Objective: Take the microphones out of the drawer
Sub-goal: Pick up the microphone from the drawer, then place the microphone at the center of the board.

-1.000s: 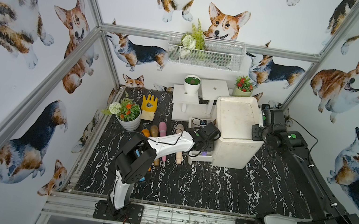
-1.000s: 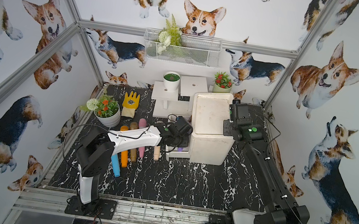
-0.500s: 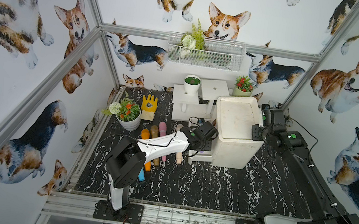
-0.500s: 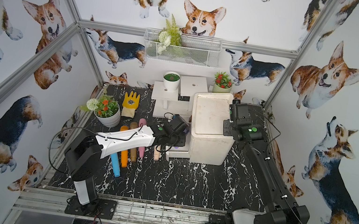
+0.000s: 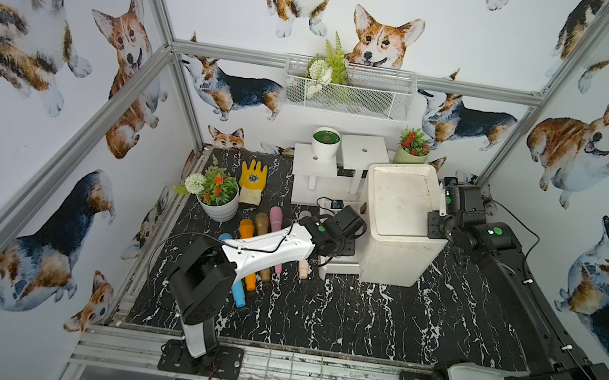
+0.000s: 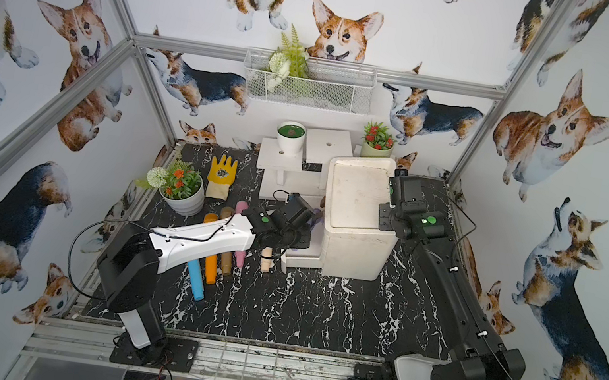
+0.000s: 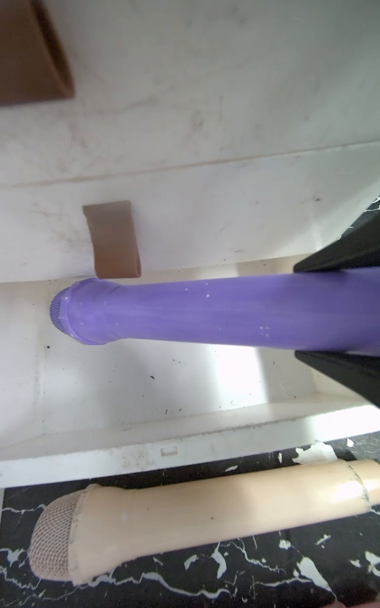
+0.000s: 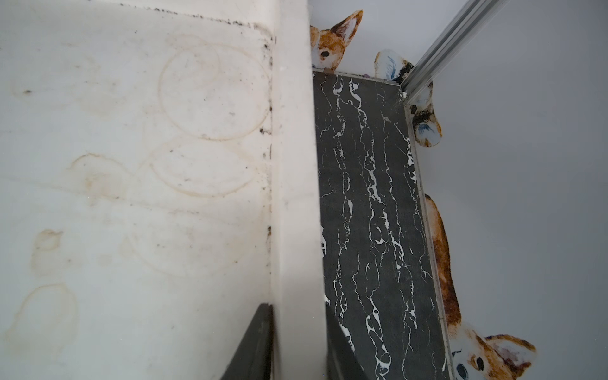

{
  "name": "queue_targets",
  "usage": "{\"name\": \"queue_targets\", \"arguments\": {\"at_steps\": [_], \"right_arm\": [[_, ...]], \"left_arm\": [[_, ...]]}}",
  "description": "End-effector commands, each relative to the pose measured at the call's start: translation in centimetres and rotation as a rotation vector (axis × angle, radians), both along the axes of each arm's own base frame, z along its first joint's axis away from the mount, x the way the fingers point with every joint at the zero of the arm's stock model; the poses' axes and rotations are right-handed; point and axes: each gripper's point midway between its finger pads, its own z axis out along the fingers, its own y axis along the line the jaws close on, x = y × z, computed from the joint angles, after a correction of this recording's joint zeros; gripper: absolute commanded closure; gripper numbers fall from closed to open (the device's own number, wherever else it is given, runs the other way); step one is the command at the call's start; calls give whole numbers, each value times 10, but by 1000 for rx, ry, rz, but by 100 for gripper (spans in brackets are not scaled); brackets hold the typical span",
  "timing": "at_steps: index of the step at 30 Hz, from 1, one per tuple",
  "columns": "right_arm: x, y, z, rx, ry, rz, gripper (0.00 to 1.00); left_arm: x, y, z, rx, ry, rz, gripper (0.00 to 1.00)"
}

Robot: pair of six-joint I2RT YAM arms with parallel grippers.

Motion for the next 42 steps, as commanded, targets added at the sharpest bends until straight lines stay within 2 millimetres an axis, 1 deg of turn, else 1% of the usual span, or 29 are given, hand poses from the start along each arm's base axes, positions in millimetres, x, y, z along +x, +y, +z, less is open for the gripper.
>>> {"name": "queue_targets", "arguments": {"at_steps": [1,4,5,6,7,12,16,21,30,42], "right_arm": [[-60,10,-58,-12,346,129,74],[-59,10,-58,-11,349,129,74],[-59,10,-58,-11,349,130,74],[-59,10,-59,-12,350,129,74],[-59,10,-59,-11,351,129,74],[-59,10,-59,-12,350,129,74],[-59,11,-59,-11,353,129,74],[-59,11,-60,-12,357,129,74],[-59,11,-61,-12,359,129,74],[-59,12,-63,-11,367,131,74]], "left_arm": [[7,3,20,-15,-77,11,100],[7,9,30,-4,-104,16,100],[8,11,30,6,-107,17,100],[7,15,40,-6,-126,21,100],[6,17,45,-8,-137,24,100],[2,33,63,-2,-180,44,100],[1,52,76,25,-226,72,100],[4,79,82,60,-262,122,100],[7,116,64,100,-233,196,100],[3,161,31,148,-173,293,100]]}}
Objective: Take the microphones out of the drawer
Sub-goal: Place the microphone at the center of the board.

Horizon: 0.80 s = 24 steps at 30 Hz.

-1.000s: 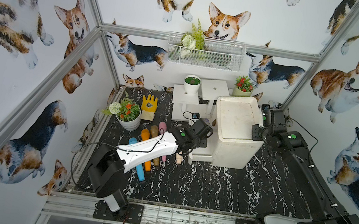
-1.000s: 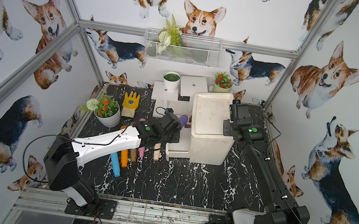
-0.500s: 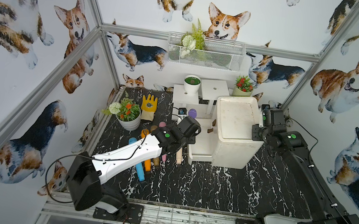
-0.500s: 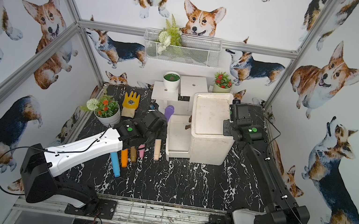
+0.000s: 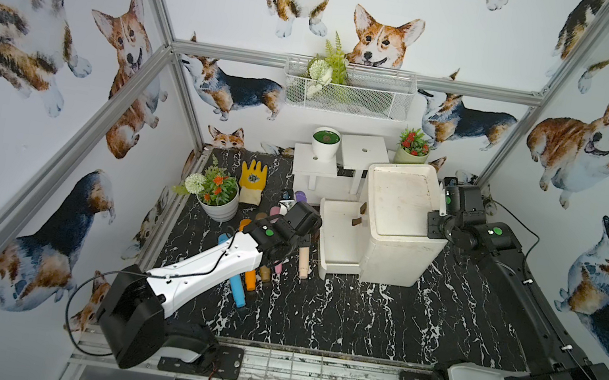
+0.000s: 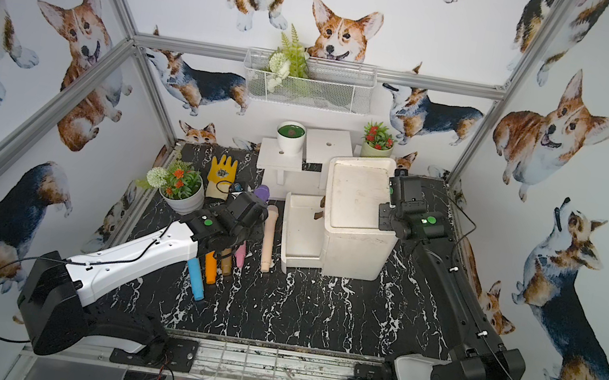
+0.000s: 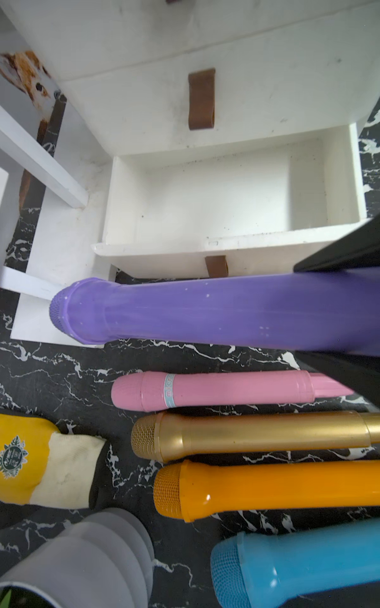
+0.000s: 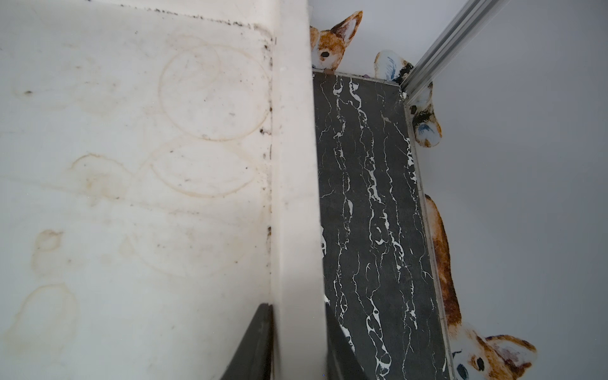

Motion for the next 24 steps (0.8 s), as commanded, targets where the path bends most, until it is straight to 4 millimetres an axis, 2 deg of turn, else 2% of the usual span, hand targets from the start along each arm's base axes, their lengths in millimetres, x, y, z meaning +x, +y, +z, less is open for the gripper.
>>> {"name": "queue_targets", "arguments": {"at_steps": [1,9,24], "right_arm": [[-59,12,-61,-8,365,132,74],[-59,12,-62,-11,370,132,74],[-59,11,-63,-15,369,130,74]], "left_arm": [[1,13,-7,1,7,39,100],[1,20,-34,7,67,56,100],[-1,9,-74,-22,163,52,100]]}}
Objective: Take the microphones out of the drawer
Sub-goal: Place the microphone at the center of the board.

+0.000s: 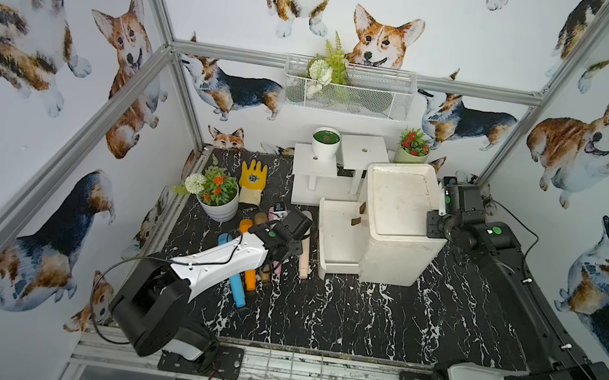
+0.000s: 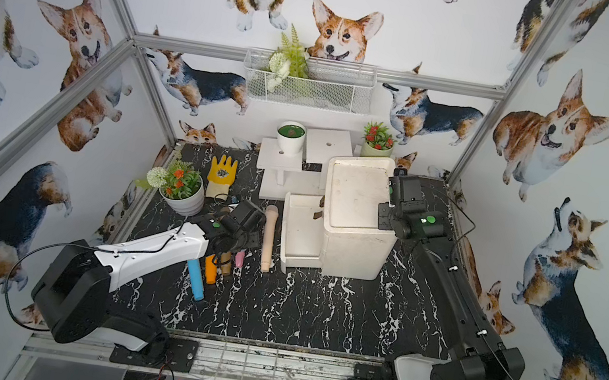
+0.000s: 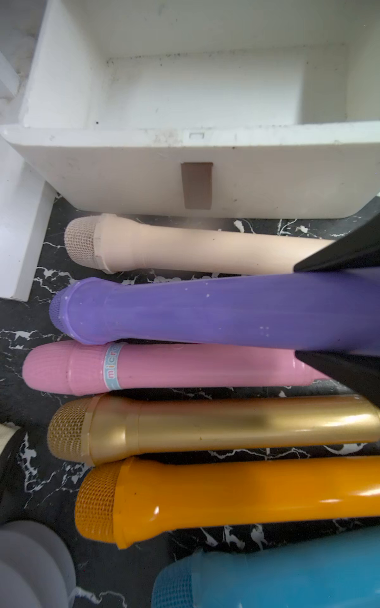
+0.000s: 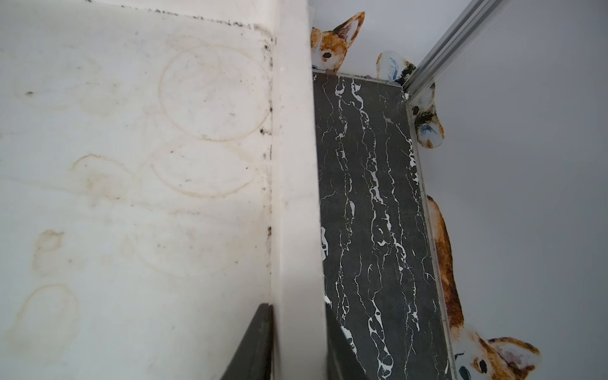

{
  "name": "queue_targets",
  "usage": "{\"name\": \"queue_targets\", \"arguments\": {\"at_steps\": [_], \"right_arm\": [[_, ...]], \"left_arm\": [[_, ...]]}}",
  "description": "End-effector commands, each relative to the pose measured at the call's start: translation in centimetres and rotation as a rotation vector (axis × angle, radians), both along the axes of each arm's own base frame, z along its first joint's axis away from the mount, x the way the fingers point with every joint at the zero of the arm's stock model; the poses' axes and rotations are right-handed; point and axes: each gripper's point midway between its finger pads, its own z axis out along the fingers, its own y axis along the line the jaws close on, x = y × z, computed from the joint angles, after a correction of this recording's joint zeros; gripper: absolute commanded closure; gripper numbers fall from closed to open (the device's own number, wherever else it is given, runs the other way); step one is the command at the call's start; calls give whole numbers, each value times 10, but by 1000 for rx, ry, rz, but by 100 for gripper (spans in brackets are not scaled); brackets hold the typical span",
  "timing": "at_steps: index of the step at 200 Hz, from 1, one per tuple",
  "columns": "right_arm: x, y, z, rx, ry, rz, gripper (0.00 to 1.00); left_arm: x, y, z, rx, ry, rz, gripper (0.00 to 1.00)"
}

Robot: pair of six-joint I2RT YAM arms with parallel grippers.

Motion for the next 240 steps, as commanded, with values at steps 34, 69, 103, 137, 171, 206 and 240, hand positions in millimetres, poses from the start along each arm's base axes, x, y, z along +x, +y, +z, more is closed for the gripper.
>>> {"name": "queue_targets", "arguments": {"at_steps": [34,69,103,137,171,206,240], "right_arm": [[-61,10,-64,-19,370,128,74],[-60,10,-64,-18,372,128,74],[-60,10,-64,-19,373,128,74],[-61,10,-63,-20,371,129,74],[-61,10,-62,-20,367,128,74],[-61,9,-61,-20,360,129,74],[-62,9,-60,-20,357,129,74]], "left_arm": [[-3,-7,-18,-52,36,12,100],[-8,-8,-29,-62,68,16,100],[-10,-13,-39,-75,101,14,99],[-10,-16,-48,-61,140,9,98],[-10,-19,-55,-48,175,4,98],[-8,-22,-61,-40,210,-5,97],[-9,-25,-73,-29,256,-10,95]]}}
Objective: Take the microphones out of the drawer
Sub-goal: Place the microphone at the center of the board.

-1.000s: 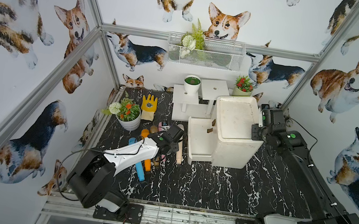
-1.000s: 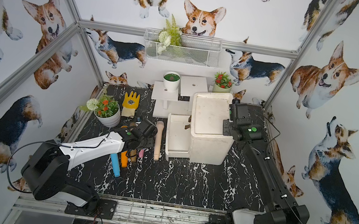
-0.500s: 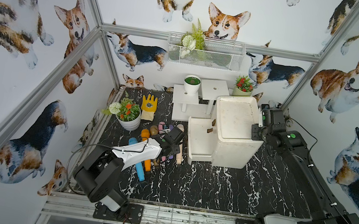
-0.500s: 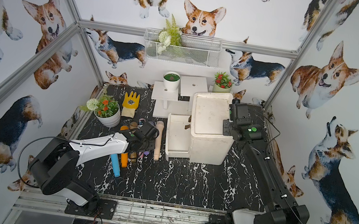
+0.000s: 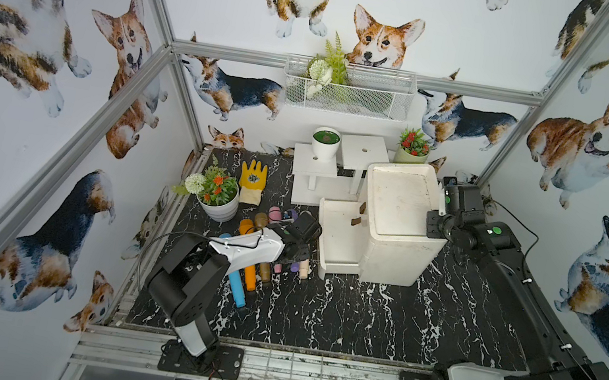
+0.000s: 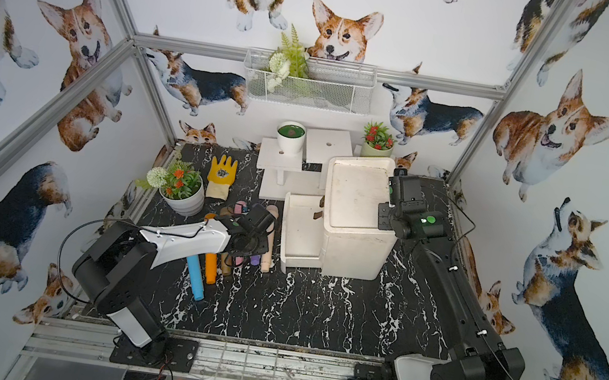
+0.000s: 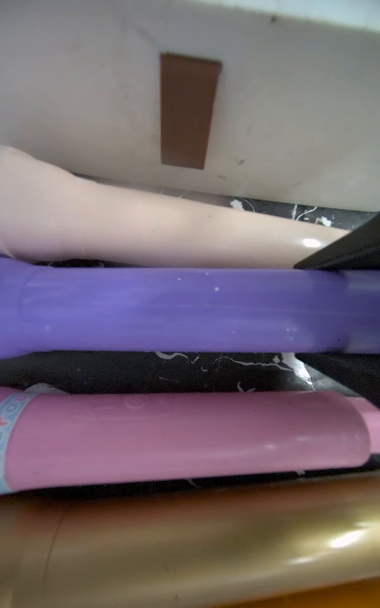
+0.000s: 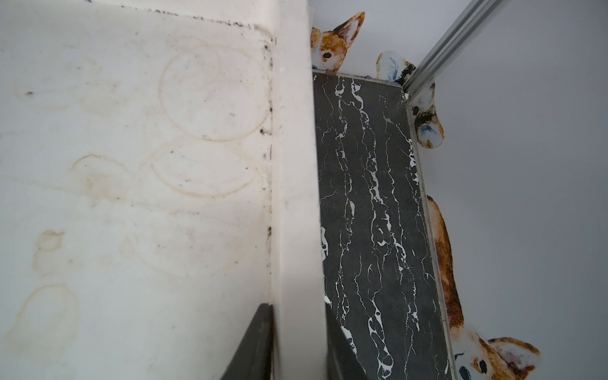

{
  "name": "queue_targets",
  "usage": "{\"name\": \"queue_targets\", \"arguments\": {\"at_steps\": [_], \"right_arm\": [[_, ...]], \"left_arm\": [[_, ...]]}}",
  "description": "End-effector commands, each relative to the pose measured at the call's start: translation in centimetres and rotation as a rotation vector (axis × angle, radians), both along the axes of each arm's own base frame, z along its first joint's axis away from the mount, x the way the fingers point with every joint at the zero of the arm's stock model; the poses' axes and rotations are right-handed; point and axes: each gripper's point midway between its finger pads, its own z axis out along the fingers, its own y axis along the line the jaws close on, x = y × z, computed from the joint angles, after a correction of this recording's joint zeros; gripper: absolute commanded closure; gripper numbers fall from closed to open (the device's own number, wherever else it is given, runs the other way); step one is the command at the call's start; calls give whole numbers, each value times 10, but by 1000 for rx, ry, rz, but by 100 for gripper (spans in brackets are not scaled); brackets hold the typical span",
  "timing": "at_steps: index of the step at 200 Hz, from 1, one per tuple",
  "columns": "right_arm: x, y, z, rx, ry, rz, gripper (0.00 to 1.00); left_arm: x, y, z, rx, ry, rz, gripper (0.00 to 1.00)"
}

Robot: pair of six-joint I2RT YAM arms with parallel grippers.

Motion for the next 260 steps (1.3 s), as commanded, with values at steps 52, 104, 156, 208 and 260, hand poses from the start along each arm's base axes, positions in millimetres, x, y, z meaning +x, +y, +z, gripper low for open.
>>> {"name": "queue_targets", "arguments": {"at_steps": [52,104,156,208,260], "right_arm": [[-62,9,-60,-22,356,129,74],[-61,10,-62,-20,364,131,74],[-60,10,-63,-21,368,131,74],[-60,10,-64,-22,374,130,74],[-60,10,-64,-22,373,129,74]], "left_arm": [[-10,2,-13,10,94,-15,87],[-9,3,-9,12,87,-10,65],[-7,5,0,26,74,-23,54],[-5,8,12,38,43,-28,52],[10,1,69,-36,-125,-69,59]]}}
